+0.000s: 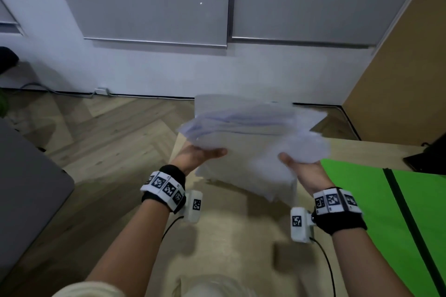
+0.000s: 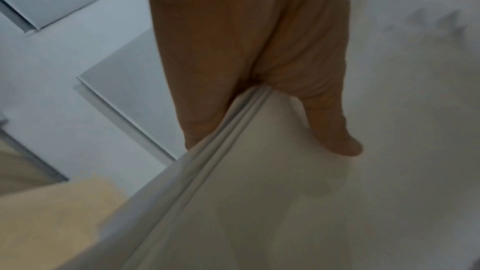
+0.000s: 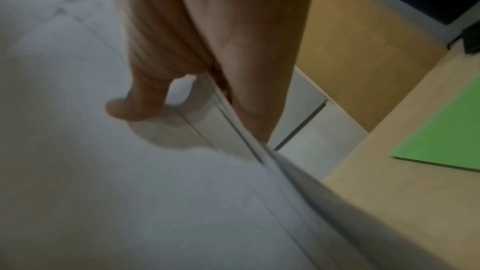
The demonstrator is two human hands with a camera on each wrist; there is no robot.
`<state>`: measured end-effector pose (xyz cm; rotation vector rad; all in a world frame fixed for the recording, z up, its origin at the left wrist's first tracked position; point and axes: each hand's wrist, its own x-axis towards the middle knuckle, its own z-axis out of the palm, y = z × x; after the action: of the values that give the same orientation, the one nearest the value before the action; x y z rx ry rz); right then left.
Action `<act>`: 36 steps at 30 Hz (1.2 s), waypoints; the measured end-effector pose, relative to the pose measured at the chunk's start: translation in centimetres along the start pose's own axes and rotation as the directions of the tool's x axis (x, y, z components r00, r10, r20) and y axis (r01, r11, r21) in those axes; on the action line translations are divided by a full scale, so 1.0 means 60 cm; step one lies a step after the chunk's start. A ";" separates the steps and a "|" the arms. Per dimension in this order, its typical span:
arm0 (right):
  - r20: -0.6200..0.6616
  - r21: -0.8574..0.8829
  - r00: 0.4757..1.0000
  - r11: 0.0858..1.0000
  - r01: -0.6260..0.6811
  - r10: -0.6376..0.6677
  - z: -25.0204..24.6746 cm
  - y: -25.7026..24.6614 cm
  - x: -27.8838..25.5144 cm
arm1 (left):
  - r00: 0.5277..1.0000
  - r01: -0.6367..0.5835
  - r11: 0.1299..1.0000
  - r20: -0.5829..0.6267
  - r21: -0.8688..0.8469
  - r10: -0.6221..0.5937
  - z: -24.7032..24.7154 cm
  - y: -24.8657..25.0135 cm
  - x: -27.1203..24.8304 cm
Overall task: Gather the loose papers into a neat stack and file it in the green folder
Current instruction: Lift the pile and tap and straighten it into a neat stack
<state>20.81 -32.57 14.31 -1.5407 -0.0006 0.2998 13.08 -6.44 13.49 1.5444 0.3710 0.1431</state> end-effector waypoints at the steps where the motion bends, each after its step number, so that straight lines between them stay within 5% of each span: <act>1: 0.019 -0.033 0.999 0.999 -0.038 0.039 0.007 0.014 -0.001 | 1.000 0.021 0.999 -0.015 -0.030 -0.021 0.008 -0.010 0.001; 6: -0.142 -0.018 0.989 0.999 -0.036 0.033 0.012 0.020 0.012 | 0.988 -0.014 1.000 -0.156 -0.014 0.011 0.011 -0.028 0.010; 12: -0.087 -0.034 0.996 0.999 -0.009 0.006 -0.004 0.015 0.010 | 0.940 -0.085 0.948 -0.291 0.307 0.179 -0.021 -0.032 0.023; 16: -0.092 -0.090 0.996 0.996 -0.026 0.017 -0.014 0.022 0.015 | 0.882 -0.186 0.937 -0.369 0.297 0.292 -0.012 -0.012 0.019; 19: -0.084 -0.093 0.996 0.996 -0.014 0.007 -0.022 0.019 0.015 | 0.820 -0.398 0.907 -0.392 0.133 0.418 -0.005 0.034 0.010; 21: -0.111 -0.075 0.994 0.997 -0.006 -0.003 -0.024 0.020 0.013 | 0.851 -0.444 0.896 -0.314 -0.003 0.420 -0.011 0.052 0.007; 25: -0.140 -0.043 0.990 0.999 0.005 -0.011 -0.017 0.024 0.016 | 0.978 -0.207 0.975 0.032 0.075 0.205 -0.020 0.023 0.005; 27: -0.138 -0.039 0.990 0.999 0.035 -0.040 -0.011 0.016 0.019 | 0.984 -0.098 0.994 0.154 0.045 0.090 -0.017 0.014 -0.011; 29: -0.158 -0.017 0.984 0.997 0.080 -0.081 -0.007 0.000 0.022 | 0.967 -0.142 0.990 0.215 0.022 0.134 -0.001 0.019 -0.024; 33: -0.175 0.036 0.970 0.983 0.178 -0.169 0.003 -0.026 0.021 | 0.965 -0.257 0.965 0.033 -0.059 0.259 0.024 0.038 -0.029; 36: -0.047 0.104 0.986 0.981 0.163 -0.159 0.003 -0.015 0.014 | 0.966 -0.251 0.968 -0.067 0.010 0.252 0.033 0.023 -0.023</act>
<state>21.78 -32.25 15.03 -1.4298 -0.0779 0.1389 12.63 -8.69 15.04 1.5868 0.2263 0.3943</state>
